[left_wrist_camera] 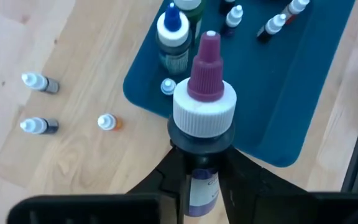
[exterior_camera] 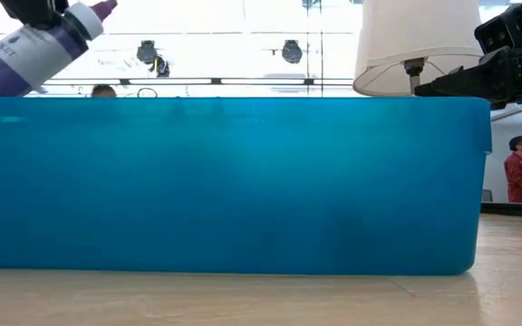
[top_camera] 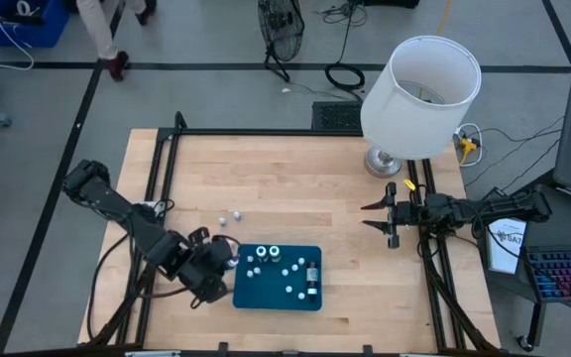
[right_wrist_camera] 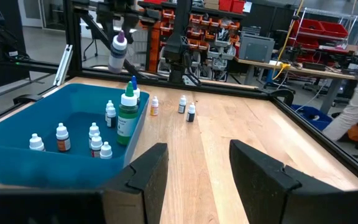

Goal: Pick & Place food coloring
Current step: Put the large purple food coloring bottle into the blue container

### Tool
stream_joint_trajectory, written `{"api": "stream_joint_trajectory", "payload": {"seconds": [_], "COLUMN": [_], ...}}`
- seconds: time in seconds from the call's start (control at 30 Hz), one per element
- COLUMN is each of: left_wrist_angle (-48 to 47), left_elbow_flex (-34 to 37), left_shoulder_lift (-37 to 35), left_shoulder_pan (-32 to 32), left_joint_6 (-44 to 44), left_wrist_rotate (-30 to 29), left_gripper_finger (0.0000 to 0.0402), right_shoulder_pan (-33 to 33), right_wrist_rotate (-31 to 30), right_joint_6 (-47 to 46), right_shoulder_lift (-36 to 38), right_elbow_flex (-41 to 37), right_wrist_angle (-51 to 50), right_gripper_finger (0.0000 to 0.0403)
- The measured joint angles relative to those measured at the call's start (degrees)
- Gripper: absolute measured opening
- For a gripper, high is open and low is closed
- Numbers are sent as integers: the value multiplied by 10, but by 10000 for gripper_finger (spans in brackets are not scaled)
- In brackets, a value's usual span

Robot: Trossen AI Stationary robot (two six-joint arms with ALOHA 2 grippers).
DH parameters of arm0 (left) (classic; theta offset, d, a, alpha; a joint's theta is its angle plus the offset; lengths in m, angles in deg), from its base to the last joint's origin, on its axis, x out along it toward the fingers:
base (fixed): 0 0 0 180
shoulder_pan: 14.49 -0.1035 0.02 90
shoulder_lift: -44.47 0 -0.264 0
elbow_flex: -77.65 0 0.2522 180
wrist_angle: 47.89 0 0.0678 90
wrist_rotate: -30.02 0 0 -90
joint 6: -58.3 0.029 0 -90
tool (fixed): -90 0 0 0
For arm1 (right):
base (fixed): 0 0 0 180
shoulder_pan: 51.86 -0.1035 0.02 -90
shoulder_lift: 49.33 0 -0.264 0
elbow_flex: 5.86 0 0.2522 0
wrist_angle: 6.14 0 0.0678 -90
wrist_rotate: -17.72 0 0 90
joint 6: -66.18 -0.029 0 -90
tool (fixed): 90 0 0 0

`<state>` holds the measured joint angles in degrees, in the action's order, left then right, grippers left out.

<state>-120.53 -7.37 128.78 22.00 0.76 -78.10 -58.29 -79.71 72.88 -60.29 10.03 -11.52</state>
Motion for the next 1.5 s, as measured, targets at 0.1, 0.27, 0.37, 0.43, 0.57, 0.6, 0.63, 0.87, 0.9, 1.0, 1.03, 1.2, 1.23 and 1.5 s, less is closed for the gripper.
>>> {"api": "stream_joint_trajectory", "payload": {"seconds": [0.1, 0.27, 0.37, 0.43, 0.57, 0.6, 0.63, 0.87, 0.9, 1.0, 1.03, 1.2, 1.23, 1.5], "left_wrist_angle": [0, 42, 100, 143, 220, 234, 246, 313, 324, 375, 392, 464, 477, 627], "left_elbow_flex": [-4, -4, -4, -4, -5, -5, -5, -5, -5, 6, 11, 61, 75, 181], "left_shoulder_lift": [0, 0, 0, 0, 15, 23, 33, 115, 124, 143, 147, 148, 147, 145], "left_shoulder_pan": [8, 11, 10, 8, 6, 5, 4, -17, -20, -27, -29, -37, -37, -44], "left_joint_6": [3, 33, 82, 120, 207, 227, 242, 309, 315, 336, 342, 335, 331, 310], "left_wrist_rotate": [-13, -19, -21, -27, -57, -64, -70, -90, -95, -100, -98, -87, -82, -68], "left_gripper_finger": [70, 66, 62, 62, 58, 58, 58, 54, 54, 54, 54, 53, 53, 53], "right_shoulder_pan": [0, 0, 0, 0, 0, 0, 0, 0, 0, 0, 0, 0, 0, 0], "right_wrist_rotate": [0, 0, 0, 0, 0, 0, 0, 0, 0, 0, 0, 0, 0, 0], "right_joint_6": [0, 0, 0, 0, 0, 0, 0, 0, 0, 0, 0, 0, 0, 0], "right_shoulder_lift": [0, 0, 0, 0, 0, 0, 0, 0, 0, 0, 0, 0, 0, 0], "right_elbow_flex": [0, 0, 0, 0, 0, 0, 0, 0, 0, 0, 0, 0, 0, 0], "right_wrist_angle": [0, 0, 0, 0, 0, 0, 0, 0, 0, 0, 0, 0, 0, 0], "right_gripper_finger": [160, 161, 160, 160, 162, 161, 161, 162, 161, 160, 160, 162, 161, 162]}}
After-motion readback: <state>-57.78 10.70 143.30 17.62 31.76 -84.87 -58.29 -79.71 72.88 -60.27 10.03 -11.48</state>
